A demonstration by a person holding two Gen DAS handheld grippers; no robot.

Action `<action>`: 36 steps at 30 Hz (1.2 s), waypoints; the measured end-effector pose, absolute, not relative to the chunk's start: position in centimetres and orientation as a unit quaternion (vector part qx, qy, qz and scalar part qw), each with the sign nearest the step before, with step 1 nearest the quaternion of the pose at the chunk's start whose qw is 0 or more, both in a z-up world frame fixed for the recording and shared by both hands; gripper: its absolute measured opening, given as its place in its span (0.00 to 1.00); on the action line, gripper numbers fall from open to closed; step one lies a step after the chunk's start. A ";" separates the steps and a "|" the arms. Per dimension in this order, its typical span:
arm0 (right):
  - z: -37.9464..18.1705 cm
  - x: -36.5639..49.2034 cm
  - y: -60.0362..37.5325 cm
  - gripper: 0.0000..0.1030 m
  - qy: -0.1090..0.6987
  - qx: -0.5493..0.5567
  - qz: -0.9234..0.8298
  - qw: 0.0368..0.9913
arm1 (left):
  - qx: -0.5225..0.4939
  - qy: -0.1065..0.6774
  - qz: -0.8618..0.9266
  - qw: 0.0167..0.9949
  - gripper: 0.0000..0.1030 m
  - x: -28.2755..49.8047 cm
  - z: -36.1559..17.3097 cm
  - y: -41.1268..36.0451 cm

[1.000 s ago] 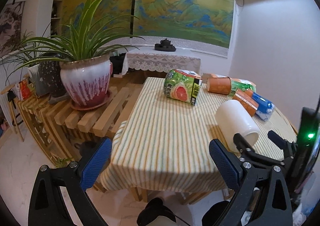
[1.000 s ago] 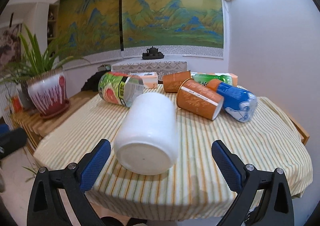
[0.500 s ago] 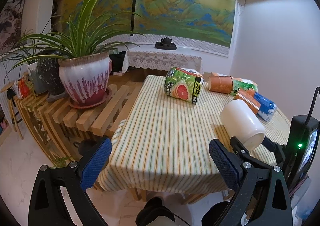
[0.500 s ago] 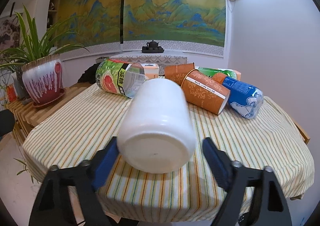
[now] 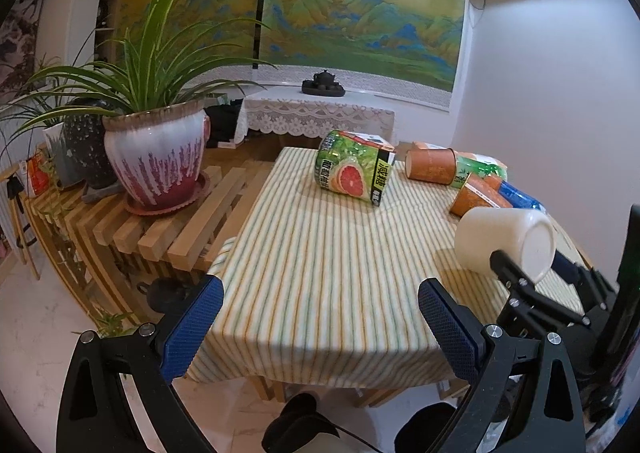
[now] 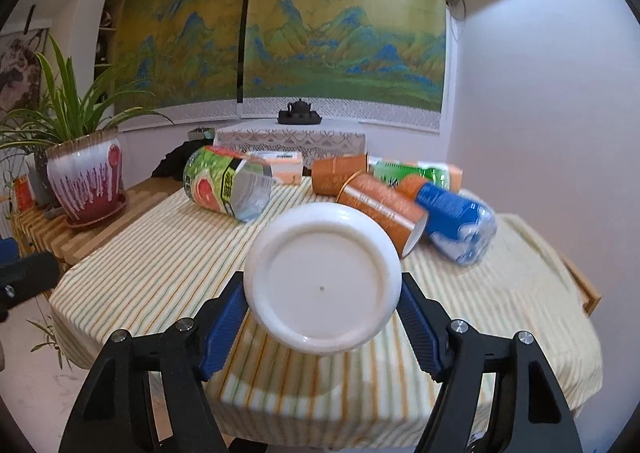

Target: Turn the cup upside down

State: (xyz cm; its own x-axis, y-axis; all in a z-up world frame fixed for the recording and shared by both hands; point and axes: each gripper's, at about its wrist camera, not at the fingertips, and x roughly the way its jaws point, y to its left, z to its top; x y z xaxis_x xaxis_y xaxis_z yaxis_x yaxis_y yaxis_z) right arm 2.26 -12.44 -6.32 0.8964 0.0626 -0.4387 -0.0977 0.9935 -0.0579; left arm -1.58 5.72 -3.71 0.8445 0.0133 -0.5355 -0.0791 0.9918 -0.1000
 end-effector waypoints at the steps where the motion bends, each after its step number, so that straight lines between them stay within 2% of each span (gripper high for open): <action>1: -6.1 2.3 -12.5 0.68 0.221 -0.040 0.042 0.974 | -0.059 0.278 0.023 0.958 0.97 -1.5 -3.7 5.7; 32: -5.1 7.6 -13.5 0.68 0.240 -0.008 0.074 0.968 | -0.055 0.278 0.012 0.959 0.97 0.0 -3.7 4.1; 36: -4.9 7.6 -13.6 0.74 0.239 -0.007 0.075 0.968 | -0.054 0.276 0.012 0.959 0.97 0.1 -3.6 4.0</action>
